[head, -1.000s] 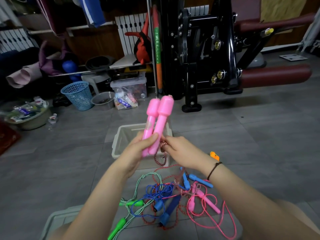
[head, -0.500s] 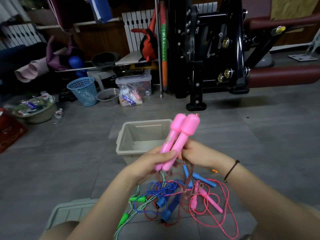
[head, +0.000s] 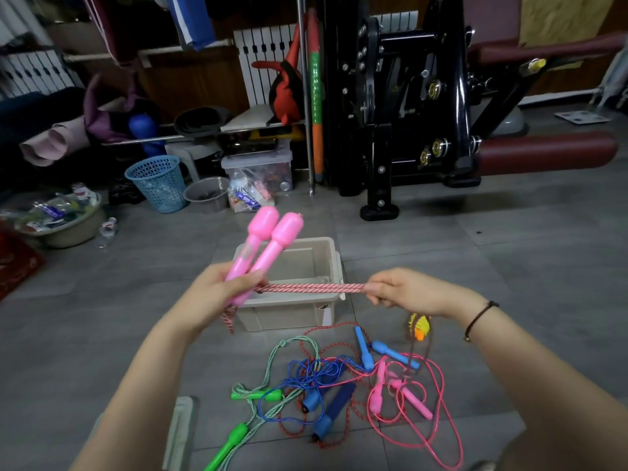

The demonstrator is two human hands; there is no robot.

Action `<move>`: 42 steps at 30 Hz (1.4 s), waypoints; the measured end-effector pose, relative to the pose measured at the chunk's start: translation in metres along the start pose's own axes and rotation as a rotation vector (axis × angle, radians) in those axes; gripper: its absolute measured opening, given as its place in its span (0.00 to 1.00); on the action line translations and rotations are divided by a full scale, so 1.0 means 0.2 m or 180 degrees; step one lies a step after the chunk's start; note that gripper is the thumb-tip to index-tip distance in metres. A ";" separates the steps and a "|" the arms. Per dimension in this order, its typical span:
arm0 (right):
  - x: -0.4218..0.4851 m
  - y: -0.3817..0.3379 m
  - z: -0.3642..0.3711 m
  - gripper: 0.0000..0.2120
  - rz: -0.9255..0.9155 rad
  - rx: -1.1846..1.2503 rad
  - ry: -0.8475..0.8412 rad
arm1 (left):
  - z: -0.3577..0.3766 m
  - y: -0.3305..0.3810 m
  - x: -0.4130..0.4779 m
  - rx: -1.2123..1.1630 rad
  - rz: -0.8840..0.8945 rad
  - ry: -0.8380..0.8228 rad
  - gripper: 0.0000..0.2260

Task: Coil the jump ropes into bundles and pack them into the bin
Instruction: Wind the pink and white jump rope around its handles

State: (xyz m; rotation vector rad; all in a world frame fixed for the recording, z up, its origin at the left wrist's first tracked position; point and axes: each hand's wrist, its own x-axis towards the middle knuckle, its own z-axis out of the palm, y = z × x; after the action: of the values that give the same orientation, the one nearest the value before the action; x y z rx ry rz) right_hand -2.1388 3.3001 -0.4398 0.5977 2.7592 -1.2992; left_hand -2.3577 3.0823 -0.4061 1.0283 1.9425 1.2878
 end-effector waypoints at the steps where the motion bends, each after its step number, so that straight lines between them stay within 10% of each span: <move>1: -0.01 0.03 -0.01 0.15 0.0056 -0.0129 0.0022 | -0.04 -0.02 -0.01 0.0109 0.0003 0.0066 0.28; 19: -0.12 0.17 -0.15 0.17 0.0523 -0.0384 0.0868 | -0.31 -0.12 -0.12 -0.0015 -0.0009 0.1105 0.08; 27: -0.12 0.08 -0.17 0.27 0.0880 0.0972 0.1182 | -0.30 -0.09 -0.09 -0.0589 0.0249 0.1610 0.07; 31: -0.09 0.15 -0.13 0.22 0.1418 -0.0454 0.1121 | -0.24 -0.08 -0.08 -0.1115 0.0100 0.1320 0.11; 35: -0.01 0.11 -0.04 0.15 0.0944 -0.0490 0.1194 | -0.08 -0.05 -0.07 -0.1665 -0.0038 0.0613 0.10; 37: 0.03 0.04 0.01 0.12 0.0510 0.0138 0.1409 | 0.02 -0.03 -0.06 -0.1618 -0.0192 0.0106 0.27; 42: 0.07 -0.18 0.12 0.38 -0.0446 0.1052 0.1173 | 0.22 0.04 -0.07 -0.0916 -0.0670 -0.1016 0.18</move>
State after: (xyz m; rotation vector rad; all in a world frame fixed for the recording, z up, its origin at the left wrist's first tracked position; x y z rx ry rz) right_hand -2.1669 3.2659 -0.4316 0.7390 2.9311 -1.8731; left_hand -2.3122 3.0934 -0.4136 0.8053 1.5284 1.1632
